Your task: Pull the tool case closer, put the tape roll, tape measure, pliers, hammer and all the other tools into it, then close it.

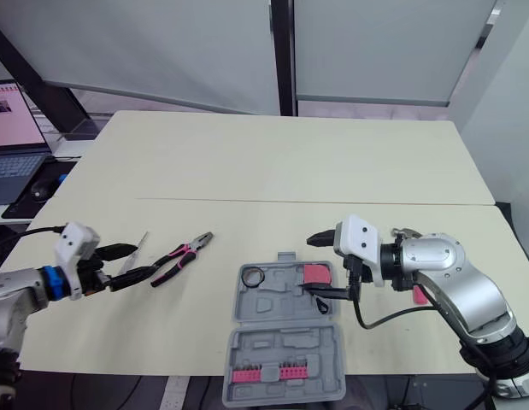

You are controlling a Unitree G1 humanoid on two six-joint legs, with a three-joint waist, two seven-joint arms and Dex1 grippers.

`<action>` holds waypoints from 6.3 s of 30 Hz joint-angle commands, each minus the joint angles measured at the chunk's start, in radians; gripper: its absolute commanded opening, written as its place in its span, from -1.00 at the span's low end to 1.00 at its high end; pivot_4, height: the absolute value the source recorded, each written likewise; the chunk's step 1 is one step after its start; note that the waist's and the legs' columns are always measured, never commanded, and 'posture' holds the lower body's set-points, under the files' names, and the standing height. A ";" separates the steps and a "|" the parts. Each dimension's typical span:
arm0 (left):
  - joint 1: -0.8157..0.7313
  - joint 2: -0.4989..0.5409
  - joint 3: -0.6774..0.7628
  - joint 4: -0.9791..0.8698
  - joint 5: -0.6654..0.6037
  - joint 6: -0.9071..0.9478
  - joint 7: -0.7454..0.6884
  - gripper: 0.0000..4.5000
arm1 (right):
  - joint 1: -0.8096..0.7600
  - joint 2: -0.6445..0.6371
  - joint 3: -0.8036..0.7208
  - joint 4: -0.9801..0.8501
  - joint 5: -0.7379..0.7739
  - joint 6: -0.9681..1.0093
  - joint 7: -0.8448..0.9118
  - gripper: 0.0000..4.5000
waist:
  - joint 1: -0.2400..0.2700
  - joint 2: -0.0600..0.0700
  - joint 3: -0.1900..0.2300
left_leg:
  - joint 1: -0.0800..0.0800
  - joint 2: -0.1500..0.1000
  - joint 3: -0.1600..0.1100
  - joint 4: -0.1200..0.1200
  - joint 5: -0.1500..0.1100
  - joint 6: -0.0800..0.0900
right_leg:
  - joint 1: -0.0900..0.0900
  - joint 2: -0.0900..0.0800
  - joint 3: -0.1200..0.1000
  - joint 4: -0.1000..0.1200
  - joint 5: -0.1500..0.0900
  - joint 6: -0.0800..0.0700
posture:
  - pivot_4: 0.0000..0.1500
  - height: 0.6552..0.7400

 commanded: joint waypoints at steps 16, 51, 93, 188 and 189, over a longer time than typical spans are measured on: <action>-0.324 -0.135 -0.242 0.477 0.256 -0.160 0.055 1.00 | 0.009 -0.008 -0.003 -0.086 0.036 0.063 -0.072 0.99 | -0.009 0.000 0.000 | 0.000 0.000 -0.001 0.001 0.000 0.000 | 0.000 0.001 0.000 0.002 0.000 0.001 | 1.00 1.00; -0.140 -0.011 -0.462 -0.722 0.149 0.184 -0.159 0.24 | 0.143 -0.105 -0.073 -0.176 0.047 0.059 -0.104 1.00 | -0.013 0.000 0.000 | -0.001 0.000 -0.001 0.002 0.000 0.000 | 0.001 0.001 0.001 0.000 0.001 0.002 | 1.00 1.00; -0.169 -0.089 -0.618 -0.868 0.175 0.408 -0.033 0.23 | -0.134 0.155 0.435 0.115 -0.343 0.098 -0.105 0.82 | -0.009 0.000 0.000 | -0.001 0.001 -0.001 0.003 0.000 0.000 | 0.001 0.003 0.002 0.001 0.001 0.002 | 1.00 1.00; 0.295 0.054 -0.151 -0.709 -0.026 -0.099 -0.056 1.00 | -0.196 0.335 0.429 0.387 -0.473 -0.215 0.035 -0.44 | -0.010 0.001 0.001 | 0.000 0.003 0.000 0.002 0.000 0.000 | -0.001 0.003 0.002 0.002 0.000 0.000 | 1.00 1.00; 0.299 0.056 -0.151 -0.710 -0.025 -0.099 -0.055 1.00 | -0.194 0.343 0.433 0.404 -0.479 -0.221 0.026 -0.55 | -0.010 0.001 0.001 | 0.000 0.003 0.000 0.002 0.000 0.000 | -0.001 0.003 0.002 0.002 0.000 0.000 | 1.00 1.00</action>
